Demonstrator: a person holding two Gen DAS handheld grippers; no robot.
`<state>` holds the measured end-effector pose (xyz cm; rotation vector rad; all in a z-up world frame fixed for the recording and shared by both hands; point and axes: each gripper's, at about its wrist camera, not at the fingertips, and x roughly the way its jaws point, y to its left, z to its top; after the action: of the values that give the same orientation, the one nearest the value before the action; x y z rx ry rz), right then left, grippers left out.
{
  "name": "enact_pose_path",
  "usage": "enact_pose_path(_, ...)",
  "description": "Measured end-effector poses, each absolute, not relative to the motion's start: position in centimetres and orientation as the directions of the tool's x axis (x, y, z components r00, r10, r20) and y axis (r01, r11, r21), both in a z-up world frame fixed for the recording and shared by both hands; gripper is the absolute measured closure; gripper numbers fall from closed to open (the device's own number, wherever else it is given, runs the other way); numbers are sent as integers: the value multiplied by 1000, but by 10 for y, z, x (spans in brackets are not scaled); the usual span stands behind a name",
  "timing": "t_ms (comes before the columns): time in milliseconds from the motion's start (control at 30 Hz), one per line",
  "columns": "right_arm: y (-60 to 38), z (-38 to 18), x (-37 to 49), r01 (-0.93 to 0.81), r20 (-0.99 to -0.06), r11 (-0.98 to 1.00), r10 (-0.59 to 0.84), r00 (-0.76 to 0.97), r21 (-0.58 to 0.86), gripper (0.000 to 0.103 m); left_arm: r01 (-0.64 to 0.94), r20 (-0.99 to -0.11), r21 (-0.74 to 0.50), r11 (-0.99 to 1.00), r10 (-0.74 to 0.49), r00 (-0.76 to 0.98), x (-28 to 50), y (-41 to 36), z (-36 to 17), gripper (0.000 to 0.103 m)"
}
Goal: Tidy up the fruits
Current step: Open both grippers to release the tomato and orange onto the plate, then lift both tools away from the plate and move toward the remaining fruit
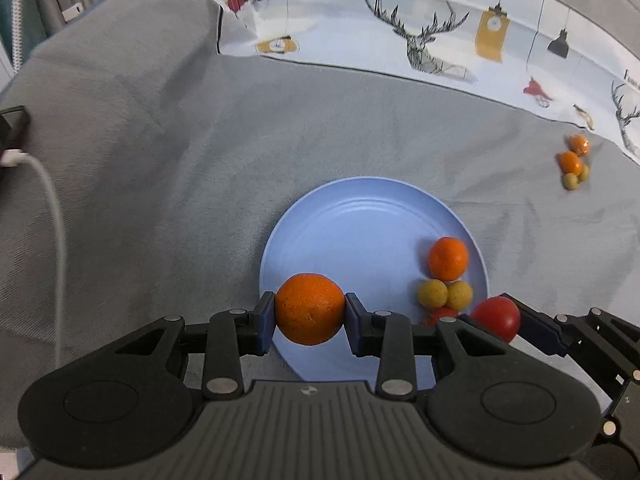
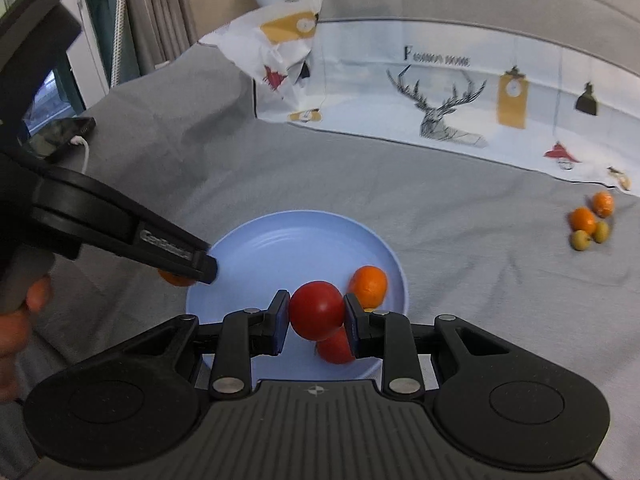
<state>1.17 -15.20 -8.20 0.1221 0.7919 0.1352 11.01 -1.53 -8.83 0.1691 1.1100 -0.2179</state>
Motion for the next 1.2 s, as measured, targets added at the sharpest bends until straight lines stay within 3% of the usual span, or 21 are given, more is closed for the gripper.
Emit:
enact_pose_path(300, -145, -104, 41, -97, -729, 987, 158, 666, 125, 73, 268, -902, 65, 961, -58, 428, 131, -22, -108, 61)
enact_pose_path(333, -145, -106, 43, -100, -730, 987, 159, 665, 124, 73, 270, -897, 72, 960, -56, 438, 132, -22, -108, 48)
enact_pose_path(367, -144, -108, 46, -106, -729, 987, 162, 665, 123, 72, 269, -892, 78, 960, -53, 449, 133, -22, -107, 23)
enact_pose_path(433, -144, -110, 50, -122, -728, 985, 175, 663, 125, 71, 250, -869, 78, 965, -57, 492, 131, -20, -101, 0)
enact_pose_path(500, -144, -109, 54, -141, -731, 982, 187, 656, 124, 49, 246, -850, 72, 967, -70, 521, 128, -18, -94, 0)
enact_pose_path(567, -145, -102, 52, -140, -720, 984, 174, 672, 107, 36, 253, -854, 72, 965, -71, 516, 124, -20, -89, 0)
enact_pose_path(767, -155, -76, 18, -121, -712, 989, 143, 687, 82, 12, 269, -867, 38, 962, -102, 488, 86, -16, -65, 0)
enact_pose_path(967, -158, -51, -44, -80, -731, 991, 134, 670, 108, 6, 211, -897, 18, 977, -78, 435, 31, 2, -44, 0)
enact_pose_path(1067, -159, -38, -73, -40, -713, 990, 124, 690, 134, 5, 202, -897, -13, 979, -101, 430, 0, 13, -36, 0)
enact_pose_path(1200, -157, -22, -107, -28, -672, 989, 118, 731, 143, 4, 211, -863, 32, 977, -79, 498, -34, 19, -18, 0)
